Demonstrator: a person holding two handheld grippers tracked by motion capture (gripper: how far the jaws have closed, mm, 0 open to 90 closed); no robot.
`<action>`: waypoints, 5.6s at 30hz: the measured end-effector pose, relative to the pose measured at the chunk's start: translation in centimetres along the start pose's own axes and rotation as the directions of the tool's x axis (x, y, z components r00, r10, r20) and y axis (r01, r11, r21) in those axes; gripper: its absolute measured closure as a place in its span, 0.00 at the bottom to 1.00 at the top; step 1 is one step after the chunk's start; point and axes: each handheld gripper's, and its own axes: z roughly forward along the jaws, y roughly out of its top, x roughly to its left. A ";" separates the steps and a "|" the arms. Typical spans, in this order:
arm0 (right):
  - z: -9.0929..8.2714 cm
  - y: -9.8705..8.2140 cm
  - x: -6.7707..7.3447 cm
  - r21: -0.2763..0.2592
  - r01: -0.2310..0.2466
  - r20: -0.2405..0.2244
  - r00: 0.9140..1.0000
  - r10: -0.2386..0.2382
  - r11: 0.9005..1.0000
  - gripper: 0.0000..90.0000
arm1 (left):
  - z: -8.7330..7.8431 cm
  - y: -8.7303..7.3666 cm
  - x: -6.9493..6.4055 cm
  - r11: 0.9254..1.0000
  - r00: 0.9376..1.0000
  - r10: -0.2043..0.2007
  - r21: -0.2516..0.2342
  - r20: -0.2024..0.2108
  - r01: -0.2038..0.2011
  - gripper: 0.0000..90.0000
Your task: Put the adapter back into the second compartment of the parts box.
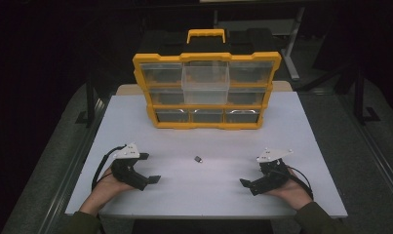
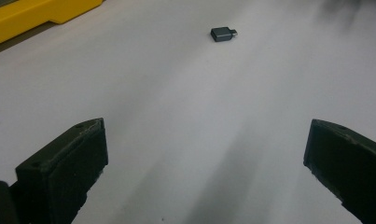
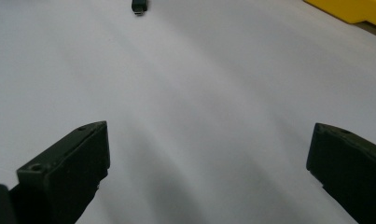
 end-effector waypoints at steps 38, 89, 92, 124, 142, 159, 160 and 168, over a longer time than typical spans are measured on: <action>0.8 3.4 0.3 -0.009 0.021 -0.080 0.997 -0.022 1.000 0.00 | -0.6 -0.4 0.0 0.998 0.999 -0.038 -0.044 0.020 0.039 0.00; 3.7 9.1 1.2 0.022 0.081 -0.147 0.986 -0.076 0.997 0.00 | -0.6 -0.3 -0.2 0.998 0.999 -0.026 -0.053 0.038 0.028 0.00; 3.8 9.2 1.2 0.024 0.081 -0.147 0.986 -0.077 0.996 0.00 | -0.6 -0.3 -0.2 0.998 0.999 -0.027 -0.055 0.038 0.029 0.00; 5.6 11.6 1.6 0.045 0.111 -0.166 0.981 -0.102 0.993 0.06 | -0.6 -0.2 -0.3 0.998 0.999 -0.026 -0.054 0.040 0.028 0.00; 6.5 12.4 1.9 0.075 0.135 -0.174 0.977 -0.121 0.988 0.37 | -0.5 -0.2 -0.4 0.998 0.999 -0.023 -0.053 0.049 0.026 0.00; 8.2 13.1 2.1 0.122 0.147 -0.208 0.971 -0.120 0.982 0.61 | -0.5 -0.2 -0.4 0.998 0.998 -0.023 -0.053 0.053 0.026 0.00; 8.3 13.1 2.2 0.126 0.143 -0.211 0.971 -0.115 0.982 0.63 | -0.5 -0.2 -0.4 0.998 0.998 -0.023 -0.053 0.053 0.026 0.00; 9.3 13.4 2.3 0.134 0.154 -0.212 0.969 -0.124 0.979 0.70 | -0.5 -0.2 -0.4 0.998 0.998 -0.020 -0.052 0.054 0.022 0.00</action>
